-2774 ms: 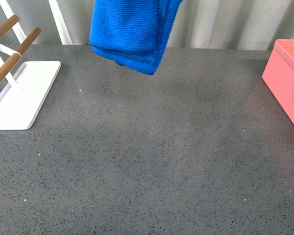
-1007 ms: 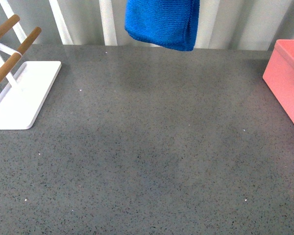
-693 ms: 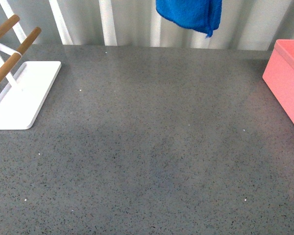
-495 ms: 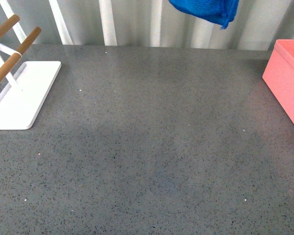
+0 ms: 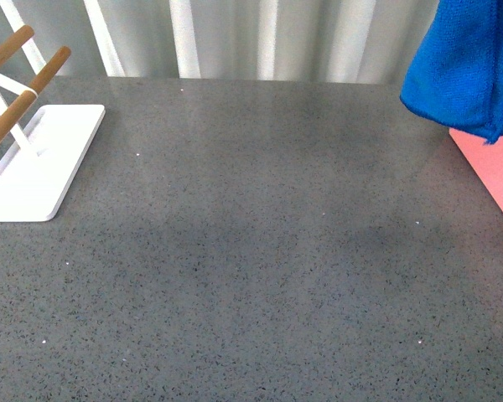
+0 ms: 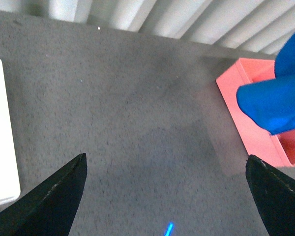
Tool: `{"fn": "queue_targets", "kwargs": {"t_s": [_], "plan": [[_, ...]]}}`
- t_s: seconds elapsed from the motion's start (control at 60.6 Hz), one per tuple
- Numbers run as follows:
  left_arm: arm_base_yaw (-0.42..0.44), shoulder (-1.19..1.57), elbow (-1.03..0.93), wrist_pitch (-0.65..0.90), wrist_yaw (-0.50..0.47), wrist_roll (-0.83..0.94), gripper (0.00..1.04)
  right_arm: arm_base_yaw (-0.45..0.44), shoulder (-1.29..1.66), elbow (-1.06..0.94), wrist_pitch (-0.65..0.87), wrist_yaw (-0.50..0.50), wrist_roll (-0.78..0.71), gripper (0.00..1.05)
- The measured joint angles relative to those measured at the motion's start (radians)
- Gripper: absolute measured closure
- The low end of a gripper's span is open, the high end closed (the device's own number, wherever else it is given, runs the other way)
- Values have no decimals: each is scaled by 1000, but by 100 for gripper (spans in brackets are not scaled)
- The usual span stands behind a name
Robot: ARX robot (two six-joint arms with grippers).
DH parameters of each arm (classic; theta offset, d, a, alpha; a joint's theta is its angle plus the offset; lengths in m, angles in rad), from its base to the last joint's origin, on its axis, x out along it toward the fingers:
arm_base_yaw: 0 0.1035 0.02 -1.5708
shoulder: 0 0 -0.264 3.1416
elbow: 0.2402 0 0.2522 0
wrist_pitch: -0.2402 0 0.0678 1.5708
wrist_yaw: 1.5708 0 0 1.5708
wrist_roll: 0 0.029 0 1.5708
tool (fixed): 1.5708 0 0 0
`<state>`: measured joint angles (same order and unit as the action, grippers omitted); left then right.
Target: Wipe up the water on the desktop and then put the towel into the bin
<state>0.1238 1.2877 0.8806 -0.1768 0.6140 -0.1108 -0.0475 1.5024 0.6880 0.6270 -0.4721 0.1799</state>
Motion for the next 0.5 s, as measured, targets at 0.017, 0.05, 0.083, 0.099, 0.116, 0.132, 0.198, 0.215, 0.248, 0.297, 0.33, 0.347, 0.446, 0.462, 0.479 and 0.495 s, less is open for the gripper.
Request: {"fn": "queue_targets", "kwargs": {"t_s": [0.017, 0.05, 0.083, 0.099, 0.116, 0.132, 0.198, 0.215, 0.248, 0.297, 0.33, 0.347, 0.446, 0.462, 0.479, 0.495], "plan": [[8, -13, -10, -8, 8, 2, 7, -1, 0, -2, 0, 0, 0, 100], [29, -51, -37, -33, 31, 16, 7, -4, 0, -8, 3, 0, 0, 100], [51, -87, -60, -57, 48, 36, 7, -5, 0, -12, 6, 0, 0, 100], [66, -109, -74, -72, 54, 50, 7, -5, 0, -14, 9, 0, 0, 100], [73, -119, -81, -79, 56, 53, 7, -5, 0, -15, 11, 0, 0, 100], [88, -139, -93, -92, 61, 67, 7, -5, 0, -17, 13, 0, 0, 100], [131, -185, -123, -125, 73, 104, 7, -5, 0, -20, 19, -4, 0, 100], [145, -195, -132, -131, 77, 118, 7, -4, 0, -21, 19, -5, 0, 100], [166, -206, -142, -141, 87, 132, 7, -2, 0, -22, 20, -6, 0, 100], [202, -219, -159, -146, 102, 164, 7, 0, 0, -23, 24, -7, 1, 100], [214, -226, -170, -132, 97, 166, 8, 1, 0, -23, 26, -7, 1, 100], [211, -239, -211, -37, 37, 154, 11, 2, 0, -23, 28, -6, 2, 100], [190, -317, -426, 422, -235, 132, 27, 5, 1, -23, 32, 0, 4, 100], [187, -325, -446, 463, -254, 132, 29, 5, 2, -24, 32, 0, 4, 100], [179, -341, -486, 539, -286, 129, 33, 6, 2, -24, 32, 0, 4, 100], [175, -348, -503, 572, -301, 127, 34, 7, 2, -24, 32, 0, 4, 100]]}}
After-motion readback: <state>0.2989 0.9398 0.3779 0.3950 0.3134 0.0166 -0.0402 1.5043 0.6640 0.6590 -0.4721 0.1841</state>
